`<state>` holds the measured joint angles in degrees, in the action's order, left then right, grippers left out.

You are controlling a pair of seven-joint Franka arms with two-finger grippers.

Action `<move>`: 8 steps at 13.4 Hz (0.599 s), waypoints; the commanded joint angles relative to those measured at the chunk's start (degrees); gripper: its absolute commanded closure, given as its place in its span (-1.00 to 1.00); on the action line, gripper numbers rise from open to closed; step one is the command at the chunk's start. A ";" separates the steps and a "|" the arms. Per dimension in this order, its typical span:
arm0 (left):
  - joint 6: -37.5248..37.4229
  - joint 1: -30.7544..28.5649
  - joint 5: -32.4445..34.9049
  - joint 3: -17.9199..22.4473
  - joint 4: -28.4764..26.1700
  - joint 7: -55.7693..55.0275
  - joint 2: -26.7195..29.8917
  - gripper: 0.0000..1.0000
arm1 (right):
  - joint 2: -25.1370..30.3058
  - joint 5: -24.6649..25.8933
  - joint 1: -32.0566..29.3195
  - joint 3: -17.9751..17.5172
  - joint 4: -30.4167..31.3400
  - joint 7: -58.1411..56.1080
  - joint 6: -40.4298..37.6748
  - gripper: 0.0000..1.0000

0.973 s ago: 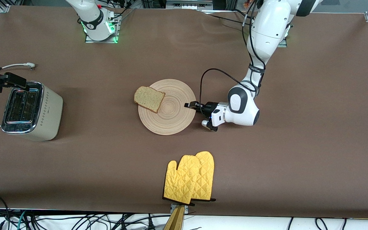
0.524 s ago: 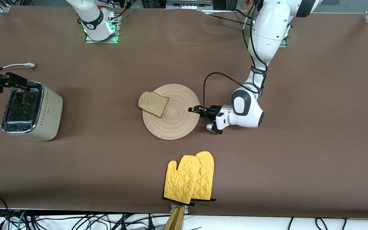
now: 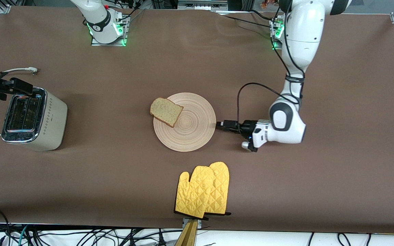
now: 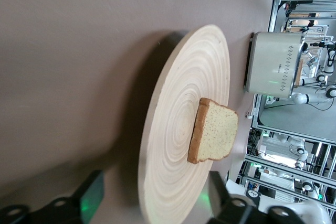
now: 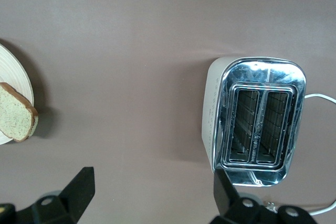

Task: Move plate and put bread in toaster
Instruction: 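Withdraw the left gripper from the plate back toward its base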

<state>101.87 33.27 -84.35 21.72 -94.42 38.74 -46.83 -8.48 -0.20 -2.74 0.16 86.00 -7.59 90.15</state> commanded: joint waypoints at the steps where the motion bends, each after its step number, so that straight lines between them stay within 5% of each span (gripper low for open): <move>1: -1.67 -4.34 6.89 -0.27 -1.64 0.54 5.51 -1.00 | -0.31 -0.68 0.01 0.10 -1.18 0.38 -0.23 -1.00; 8: -2.29 -12.00 40.07 -0.80 -2.35 -5.26 22.20 -1.00 | -0.31 -0.68 0.01 0.10 -1.18 0.38 -0.23 -1.00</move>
<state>98.93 21.65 -52.63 21.83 -94.50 35.12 -30.54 -8.48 -0.20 -2.75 0.20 85.91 -7.58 90.18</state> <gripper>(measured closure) 0.000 0.000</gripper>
